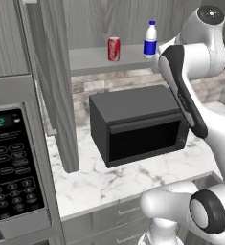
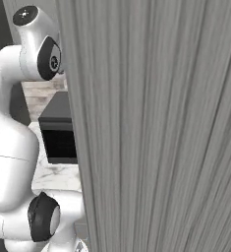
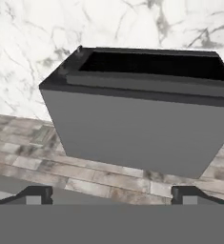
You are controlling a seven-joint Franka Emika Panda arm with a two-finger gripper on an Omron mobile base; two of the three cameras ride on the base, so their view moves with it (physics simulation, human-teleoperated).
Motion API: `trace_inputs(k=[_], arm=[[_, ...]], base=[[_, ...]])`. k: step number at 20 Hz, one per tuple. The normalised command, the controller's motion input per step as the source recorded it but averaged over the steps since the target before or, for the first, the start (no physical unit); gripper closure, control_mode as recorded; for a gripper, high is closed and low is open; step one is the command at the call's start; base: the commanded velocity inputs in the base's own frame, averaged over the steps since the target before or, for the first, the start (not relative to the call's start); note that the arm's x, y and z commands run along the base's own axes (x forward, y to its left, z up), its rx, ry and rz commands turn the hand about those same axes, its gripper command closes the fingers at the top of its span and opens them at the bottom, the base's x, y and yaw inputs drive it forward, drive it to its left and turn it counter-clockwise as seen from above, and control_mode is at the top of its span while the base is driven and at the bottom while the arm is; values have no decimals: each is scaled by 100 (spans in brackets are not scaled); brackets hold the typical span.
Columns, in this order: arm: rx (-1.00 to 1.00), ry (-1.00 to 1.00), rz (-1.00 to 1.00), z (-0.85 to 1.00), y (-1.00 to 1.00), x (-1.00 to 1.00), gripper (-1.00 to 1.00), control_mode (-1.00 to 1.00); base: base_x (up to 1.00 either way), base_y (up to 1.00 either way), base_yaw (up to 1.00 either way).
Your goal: Sort all alcoholic drinks to one cabinet, and non-alcoholic drinks to the other.
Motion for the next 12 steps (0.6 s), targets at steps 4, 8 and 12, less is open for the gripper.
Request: trace_inputs(k=[4,8,12], arm=[[3,9,-24,-26,1,-100,-100,-100],[10,17,-20,-45,0,-100,-100,-100],[9,20,-14,-85,0,-100,-100,-100]], base=[[0,0,0],[0,0,0],[0,0,0]])
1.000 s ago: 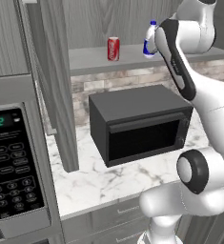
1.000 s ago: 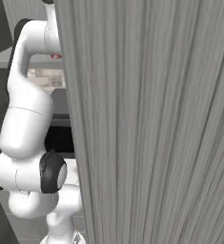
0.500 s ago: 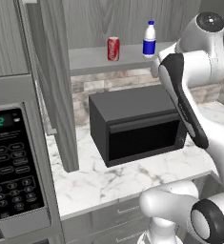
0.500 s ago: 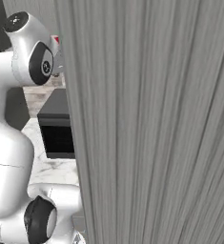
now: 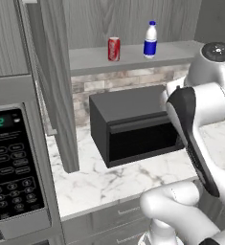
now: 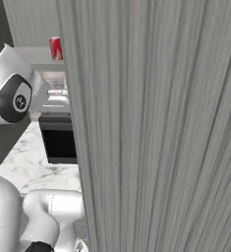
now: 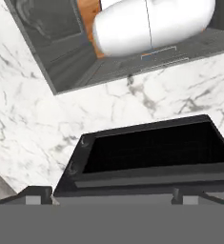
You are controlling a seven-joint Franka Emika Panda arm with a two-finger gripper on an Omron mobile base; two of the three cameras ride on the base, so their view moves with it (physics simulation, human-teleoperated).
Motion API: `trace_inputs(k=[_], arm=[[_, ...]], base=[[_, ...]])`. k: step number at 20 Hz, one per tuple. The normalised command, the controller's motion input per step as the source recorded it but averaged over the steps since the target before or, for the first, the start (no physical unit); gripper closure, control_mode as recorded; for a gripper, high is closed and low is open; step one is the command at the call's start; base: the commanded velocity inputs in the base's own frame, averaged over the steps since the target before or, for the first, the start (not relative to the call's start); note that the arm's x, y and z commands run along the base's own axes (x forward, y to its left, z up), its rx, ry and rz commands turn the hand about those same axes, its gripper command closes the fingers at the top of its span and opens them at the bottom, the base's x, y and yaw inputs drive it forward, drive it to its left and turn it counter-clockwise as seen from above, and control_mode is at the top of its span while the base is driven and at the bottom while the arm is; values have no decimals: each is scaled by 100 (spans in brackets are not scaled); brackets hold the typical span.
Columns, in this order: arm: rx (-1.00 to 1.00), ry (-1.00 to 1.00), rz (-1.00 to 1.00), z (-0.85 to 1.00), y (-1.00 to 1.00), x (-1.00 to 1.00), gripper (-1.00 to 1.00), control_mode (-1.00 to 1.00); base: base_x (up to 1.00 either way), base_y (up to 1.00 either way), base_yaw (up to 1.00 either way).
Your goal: Sort all alcoholic drinks to one cabinet, and non-alcoholic drinks to the other.
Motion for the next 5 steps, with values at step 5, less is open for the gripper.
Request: trace_inputs(k=[5], arm=[[5,21,-11,-96,0,-83,-100,-100]], base=[[0,0,0]])
